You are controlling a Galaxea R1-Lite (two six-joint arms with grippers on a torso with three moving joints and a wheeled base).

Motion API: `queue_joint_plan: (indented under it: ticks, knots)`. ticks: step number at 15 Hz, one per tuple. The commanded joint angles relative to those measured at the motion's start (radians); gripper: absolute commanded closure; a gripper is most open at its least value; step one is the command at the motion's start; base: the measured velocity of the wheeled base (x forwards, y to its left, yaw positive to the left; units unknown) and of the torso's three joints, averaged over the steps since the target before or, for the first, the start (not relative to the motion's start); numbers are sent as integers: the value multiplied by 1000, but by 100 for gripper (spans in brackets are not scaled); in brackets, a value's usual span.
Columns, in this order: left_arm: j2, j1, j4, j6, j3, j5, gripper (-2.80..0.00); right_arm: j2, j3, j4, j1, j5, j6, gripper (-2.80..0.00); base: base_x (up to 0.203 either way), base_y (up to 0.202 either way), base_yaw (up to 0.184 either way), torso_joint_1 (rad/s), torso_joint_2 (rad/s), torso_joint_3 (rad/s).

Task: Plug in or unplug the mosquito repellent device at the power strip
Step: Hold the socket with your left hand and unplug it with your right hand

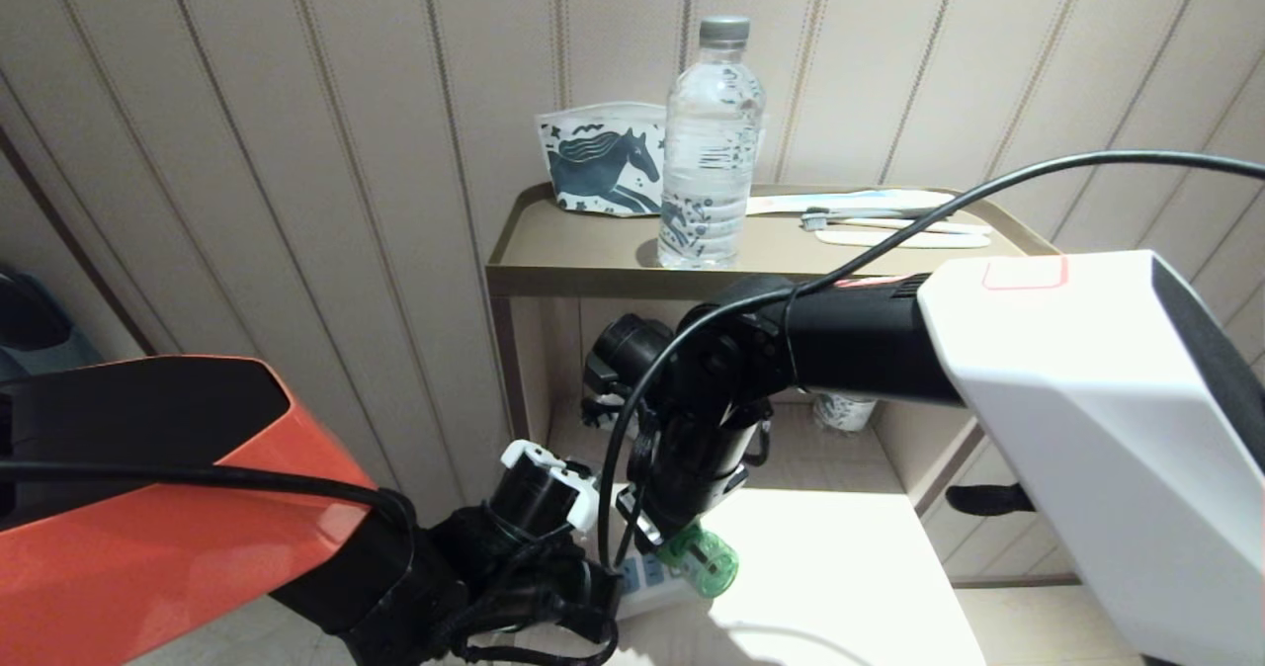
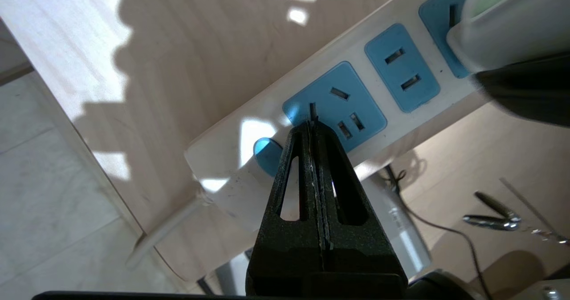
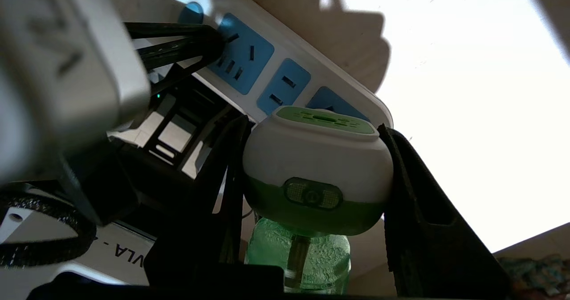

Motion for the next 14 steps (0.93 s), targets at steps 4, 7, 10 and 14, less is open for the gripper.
queue_joint_plan:
  ticks: [4, 7, 10, 14]
  knots:
    - [7, -40, -8, -8, -4, 41, 0, 22, 0, 6, -2, -8, 1, 0, 0, 0, 0, 0, 0, 0]
    - [6, -46, -8, -8, -2, 41, 0, -13, -2, 3, 3, -10, -1, 0, 0, 0, 0, 0, 0, 0]
    - [9, -67, -8, -9, 1, 42, 0, -36, -1, 7, 5, -18, 0, 0, 0, 0, 0, 0, 0, 0]
    - [-2, -71, -8, -11, 1, 44, 0, -59, 13, 12, 5, -19, 1, 0, 0, 0, 0, 0, 0, 0]
